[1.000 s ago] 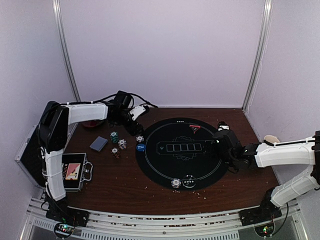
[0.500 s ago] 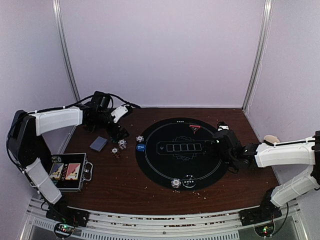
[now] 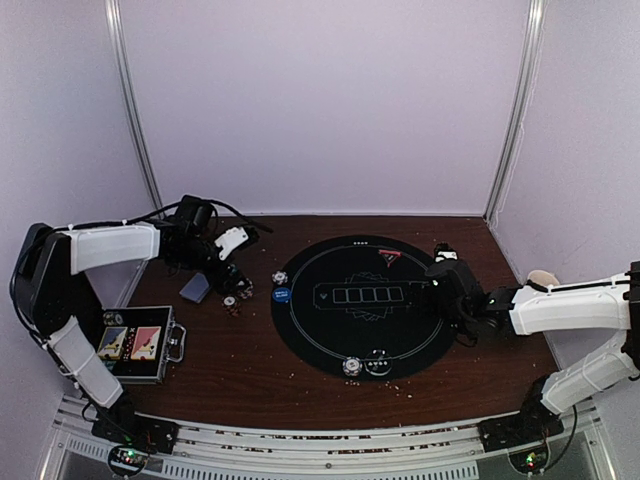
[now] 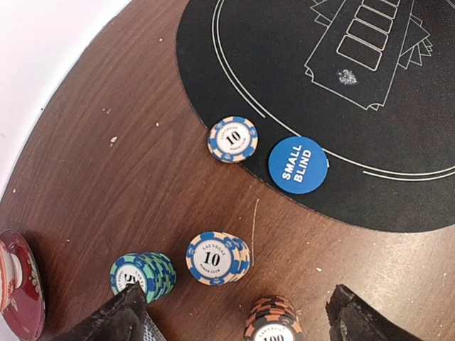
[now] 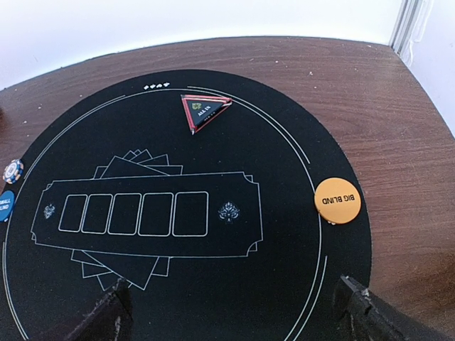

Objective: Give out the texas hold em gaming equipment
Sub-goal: Pick up the pile of poker chips from the pile of poker chips.

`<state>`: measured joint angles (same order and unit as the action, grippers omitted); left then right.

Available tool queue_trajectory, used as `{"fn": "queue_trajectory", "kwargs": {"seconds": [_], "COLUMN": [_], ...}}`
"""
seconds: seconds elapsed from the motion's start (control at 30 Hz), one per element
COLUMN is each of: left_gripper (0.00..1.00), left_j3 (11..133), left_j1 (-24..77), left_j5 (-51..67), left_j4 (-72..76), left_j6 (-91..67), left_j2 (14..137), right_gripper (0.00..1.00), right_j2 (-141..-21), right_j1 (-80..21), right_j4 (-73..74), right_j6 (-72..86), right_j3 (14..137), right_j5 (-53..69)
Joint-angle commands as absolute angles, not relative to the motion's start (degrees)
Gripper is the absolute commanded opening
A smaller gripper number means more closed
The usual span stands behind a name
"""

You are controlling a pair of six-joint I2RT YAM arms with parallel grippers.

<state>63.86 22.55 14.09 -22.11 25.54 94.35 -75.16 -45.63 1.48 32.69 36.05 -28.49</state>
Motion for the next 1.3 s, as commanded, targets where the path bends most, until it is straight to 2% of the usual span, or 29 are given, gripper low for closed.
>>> {"fn": "queue_trajectory", "kwargs": {"seconds": [0.0, 0.5, 0.8, 1.27], "left_gripper": [0.9, 0.83, 0.75, 0.74], "left_j3": [63.02, 64.94, 66.59, 67.01], "left_j1": [22.31, 22.26, 22.24, 22.21], "left_j5": [15.22, 15.45, 14.14, 11.01], "left_j4": [-18.93, -18.21, -17.34, -15.33], "left_j6": [26.85, 27.09, 26.56, 25.65], "left_j2": [96.01, 100.72, 103.96, 106.26], "right_gripper": [1.0, 1.0, 1.0, 1.0], "right_j2": [-75.14, -75.5, -75.68, -75.85], "right_j1": [-45.88, -46.02, -45.99, -46.1], "right_j4": [0.8, 0.75, 0.73, 0.72], "right_j6": [31.92, 31.83, 31.84, 31.86], "right_j3": [36.5, 36.65, 36.71, 36.72], "right_j5": [-28.74, -28.65, -28.65, -28.57]}}
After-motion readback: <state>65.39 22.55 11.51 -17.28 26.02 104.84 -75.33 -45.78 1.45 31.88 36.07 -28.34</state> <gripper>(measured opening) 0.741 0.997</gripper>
